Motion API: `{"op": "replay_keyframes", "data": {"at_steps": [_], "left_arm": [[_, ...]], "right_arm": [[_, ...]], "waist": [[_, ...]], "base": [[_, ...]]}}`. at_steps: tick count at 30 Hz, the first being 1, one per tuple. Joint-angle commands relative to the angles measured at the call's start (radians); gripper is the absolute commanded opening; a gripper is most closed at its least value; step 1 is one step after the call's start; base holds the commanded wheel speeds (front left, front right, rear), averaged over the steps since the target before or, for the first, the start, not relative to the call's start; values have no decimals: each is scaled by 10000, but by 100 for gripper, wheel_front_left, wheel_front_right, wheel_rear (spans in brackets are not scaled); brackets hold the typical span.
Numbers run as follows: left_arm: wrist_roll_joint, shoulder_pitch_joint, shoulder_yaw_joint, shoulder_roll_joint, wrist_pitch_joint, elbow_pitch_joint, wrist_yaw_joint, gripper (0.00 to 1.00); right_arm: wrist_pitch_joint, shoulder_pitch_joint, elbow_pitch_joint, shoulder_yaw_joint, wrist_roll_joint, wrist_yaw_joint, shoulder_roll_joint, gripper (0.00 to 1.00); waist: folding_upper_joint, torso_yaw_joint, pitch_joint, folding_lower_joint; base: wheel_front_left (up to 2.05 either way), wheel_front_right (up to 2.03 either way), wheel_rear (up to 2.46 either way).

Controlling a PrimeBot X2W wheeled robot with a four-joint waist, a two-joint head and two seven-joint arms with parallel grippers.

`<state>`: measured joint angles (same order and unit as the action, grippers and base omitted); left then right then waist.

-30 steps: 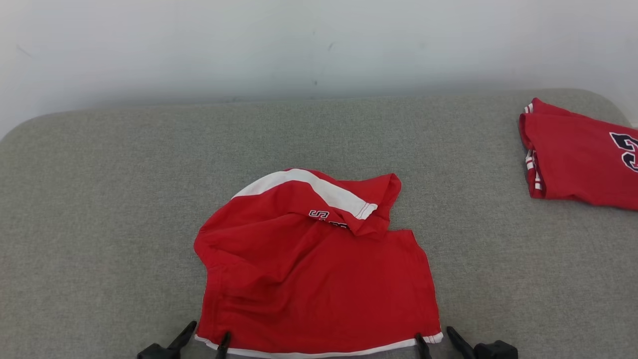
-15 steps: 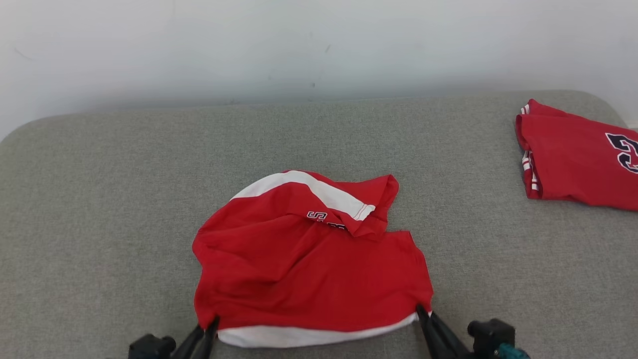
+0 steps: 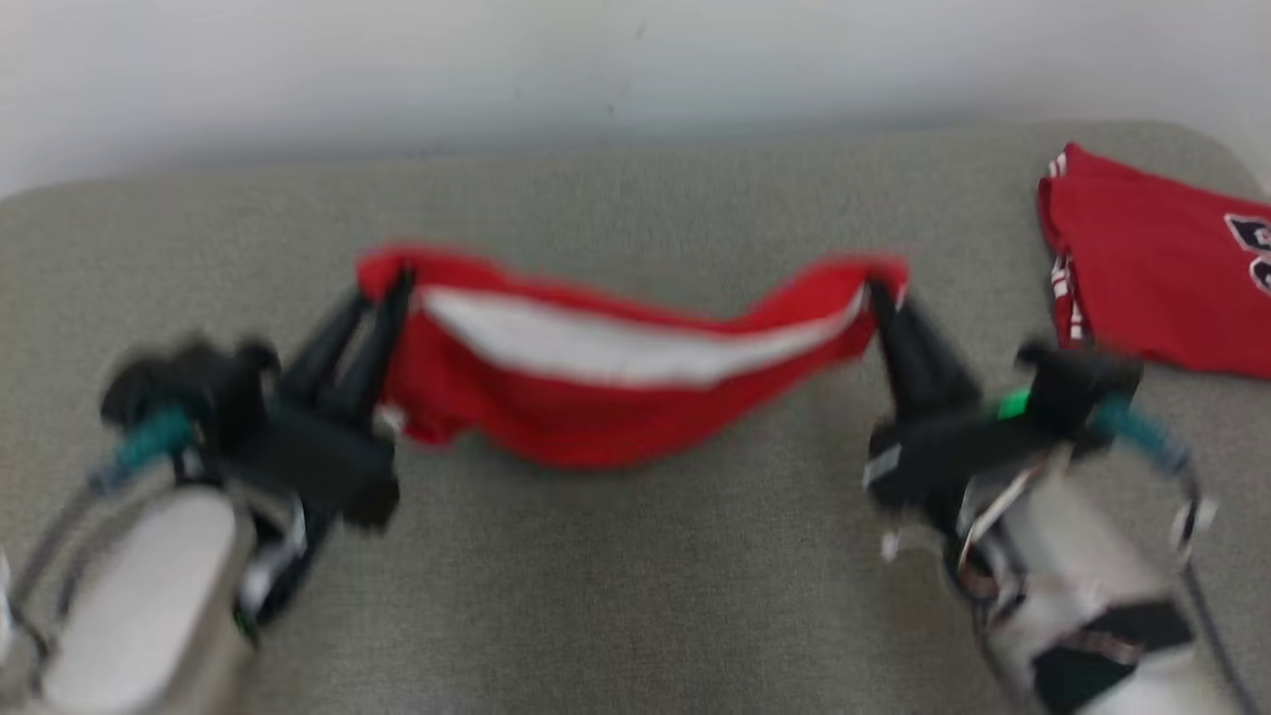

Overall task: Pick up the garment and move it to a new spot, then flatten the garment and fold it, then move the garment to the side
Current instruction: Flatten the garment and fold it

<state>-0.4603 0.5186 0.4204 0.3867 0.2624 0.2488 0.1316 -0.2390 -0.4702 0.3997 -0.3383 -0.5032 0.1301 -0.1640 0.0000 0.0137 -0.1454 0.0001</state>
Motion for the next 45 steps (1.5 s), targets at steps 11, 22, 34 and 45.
{"op": "replay_keyframes", "data": {"at_steps": [11, 22, 34, 45], "left_arm": [[-2061, 8167, 1798, 1072, -1013, 1391, -29, 0], [-3807, 13212, 2587, 764, -1496, 3502, -28, 0], [-4814, 15334, 3910, 485, -1311, 5330, -28, 0], [-6245, 13266, 5198, 914, -278, 4813, -27, 0]], "right_arm": [[2196, -6921, 306, 1768, -788, 3, -218, 0], [3236, -12147, 2626, 3155, 29, 3, 236, 0], [2485, -14491, 5140, 3363, 1033, 3, 778, 0], [1961, -12634, 5364, 2262, 26, 3, 707, 0]], "waist": [[0, 119, -4101, -1], [0, 441, -5633, -1], [0, 719, -6254, -1], [0, 614, -5445, -1]], "base": [[0, 0, 0], [0, 0, 0], [0, 0, 0], [0, 0, 0]]}}
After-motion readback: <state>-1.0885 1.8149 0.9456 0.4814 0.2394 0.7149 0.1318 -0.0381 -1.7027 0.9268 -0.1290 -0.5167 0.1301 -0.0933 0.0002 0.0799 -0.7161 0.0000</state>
